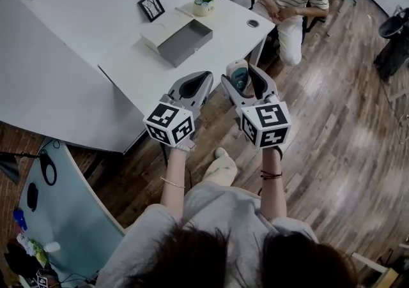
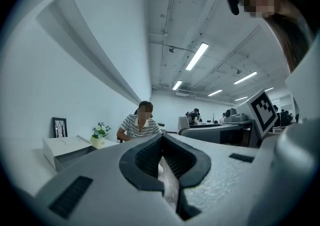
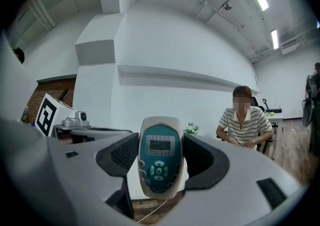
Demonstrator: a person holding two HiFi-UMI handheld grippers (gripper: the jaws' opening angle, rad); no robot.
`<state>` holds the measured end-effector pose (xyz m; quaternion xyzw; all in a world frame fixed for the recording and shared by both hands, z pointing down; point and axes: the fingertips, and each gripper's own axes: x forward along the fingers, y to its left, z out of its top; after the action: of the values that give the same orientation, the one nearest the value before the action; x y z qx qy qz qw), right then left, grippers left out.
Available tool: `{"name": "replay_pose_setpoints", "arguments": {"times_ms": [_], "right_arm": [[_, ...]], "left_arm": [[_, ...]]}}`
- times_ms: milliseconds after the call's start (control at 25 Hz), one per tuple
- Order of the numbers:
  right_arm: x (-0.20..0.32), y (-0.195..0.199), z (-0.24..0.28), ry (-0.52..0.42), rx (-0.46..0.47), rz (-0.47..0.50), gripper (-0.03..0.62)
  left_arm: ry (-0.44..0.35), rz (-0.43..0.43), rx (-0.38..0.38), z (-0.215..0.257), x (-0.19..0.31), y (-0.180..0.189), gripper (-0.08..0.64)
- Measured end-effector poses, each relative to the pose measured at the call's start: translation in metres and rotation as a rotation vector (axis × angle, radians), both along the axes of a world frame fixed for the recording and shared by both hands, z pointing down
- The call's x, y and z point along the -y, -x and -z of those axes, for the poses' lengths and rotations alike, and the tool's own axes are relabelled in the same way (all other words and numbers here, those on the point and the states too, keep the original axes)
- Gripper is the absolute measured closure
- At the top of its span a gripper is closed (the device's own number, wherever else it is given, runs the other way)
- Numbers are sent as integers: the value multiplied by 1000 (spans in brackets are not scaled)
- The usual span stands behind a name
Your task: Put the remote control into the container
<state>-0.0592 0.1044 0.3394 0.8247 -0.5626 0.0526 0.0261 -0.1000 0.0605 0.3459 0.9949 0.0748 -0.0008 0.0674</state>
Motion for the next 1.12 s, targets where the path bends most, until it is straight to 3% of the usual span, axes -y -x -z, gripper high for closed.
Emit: {"name": "replay_pose_setpoints", "arguments": {"times_ms": [680, 1120], "right_arm": [[79, -111, -22, 75, 42, 137, 314], [144, -127, -20, 92, 13, 244, 314]], "left_arm": [[93, 152, 34, -32, 74, -97, 557], [82, 253, 25, -28, 117, -103, 557]]}}
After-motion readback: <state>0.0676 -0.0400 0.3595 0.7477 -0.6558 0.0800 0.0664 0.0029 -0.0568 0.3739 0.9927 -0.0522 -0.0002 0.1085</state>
